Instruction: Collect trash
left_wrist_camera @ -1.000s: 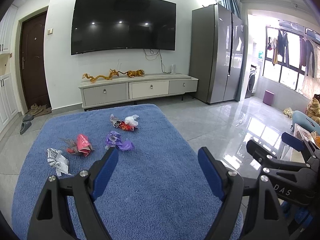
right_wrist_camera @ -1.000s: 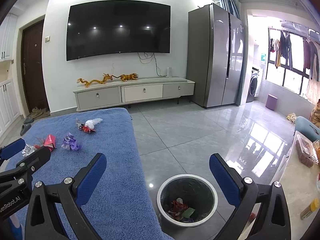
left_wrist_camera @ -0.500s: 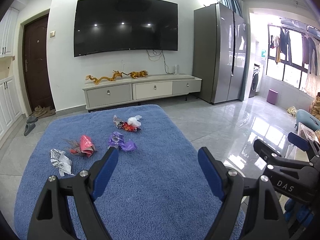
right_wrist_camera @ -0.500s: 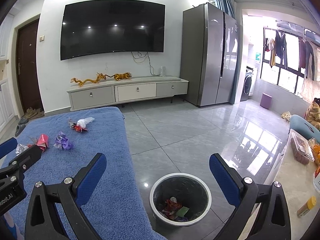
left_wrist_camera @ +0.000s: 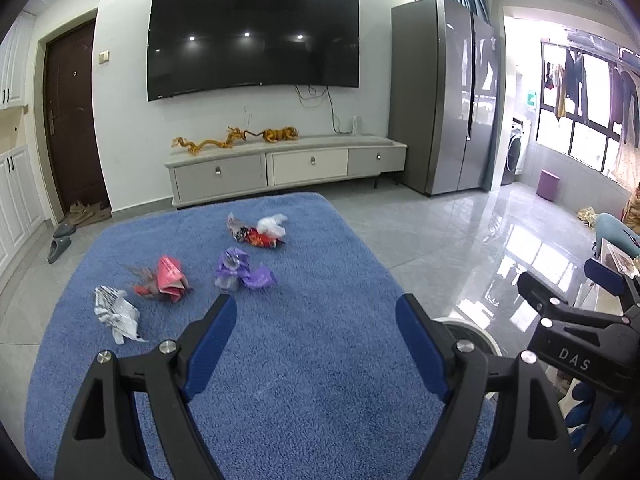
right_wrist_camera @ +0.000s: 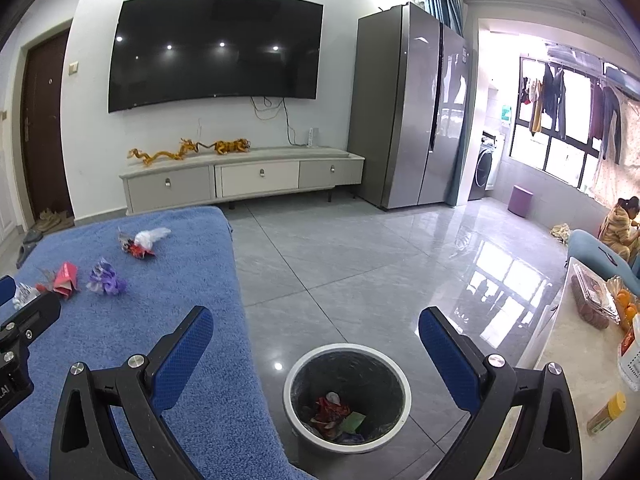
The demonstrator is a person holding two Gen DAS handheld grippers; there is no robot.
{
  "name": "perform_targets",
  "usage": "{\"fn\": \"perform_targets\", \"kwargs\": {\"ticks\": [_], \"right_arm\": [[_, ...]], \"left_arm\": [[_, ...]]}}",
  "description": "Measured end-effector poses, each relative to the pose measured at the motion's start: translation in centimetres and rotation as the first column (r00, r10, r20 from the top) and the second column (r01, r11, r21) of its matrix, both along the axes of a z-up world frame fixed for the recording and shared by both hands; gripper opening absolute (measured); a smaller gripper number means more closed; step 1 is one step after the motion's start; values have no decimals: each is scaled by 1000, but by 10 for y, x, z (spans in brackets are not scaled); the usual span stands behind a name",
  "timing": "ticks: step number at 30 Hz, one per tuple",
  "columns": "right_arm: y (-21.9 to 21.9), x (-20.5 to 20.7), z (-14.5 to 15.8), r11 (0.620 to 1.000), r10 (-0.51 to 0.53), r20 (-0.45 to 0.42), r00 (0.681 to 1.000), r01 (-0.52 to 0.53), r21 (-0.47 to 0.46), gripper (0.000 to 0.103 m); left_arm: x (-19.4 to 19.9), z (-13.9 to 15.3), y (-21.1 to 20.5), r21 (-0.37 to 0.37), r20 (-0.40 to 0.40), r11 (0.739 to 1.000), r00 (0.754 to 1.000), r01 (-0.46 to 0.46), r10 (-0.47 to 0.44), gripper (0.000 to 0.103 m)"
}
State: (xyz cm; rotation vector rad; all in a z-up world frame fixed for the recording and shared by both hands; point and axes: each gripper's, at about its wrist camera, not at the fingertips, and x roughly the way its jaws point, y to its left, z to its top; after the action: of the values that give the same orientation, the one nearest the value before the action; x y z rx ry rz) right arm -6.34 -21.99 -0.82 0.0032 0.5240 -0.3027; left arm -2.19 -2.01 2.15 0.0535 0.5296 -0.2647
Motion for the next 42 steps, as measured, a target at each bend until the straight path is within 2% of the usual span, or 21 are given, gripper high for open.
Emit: {"fn": "perform_targets", "kwargs": {"ticks": [18,33,42], "right_arm": [[-6,21,-29,999,-26,-105,994,23,-28,103],[-10,23,-31,999,-30,-103,994,28,-23,103],[-13,19,-30,999,-36,-96,995,33,-24,103]], "left_arm": [[23,-30,-8,29,-71,999,997,-14,16,81],[25,-37,-11,38,-72,999,997,-20,23,81],[24,-38,-15,52,-95,999,995,8,-3,81]]}}
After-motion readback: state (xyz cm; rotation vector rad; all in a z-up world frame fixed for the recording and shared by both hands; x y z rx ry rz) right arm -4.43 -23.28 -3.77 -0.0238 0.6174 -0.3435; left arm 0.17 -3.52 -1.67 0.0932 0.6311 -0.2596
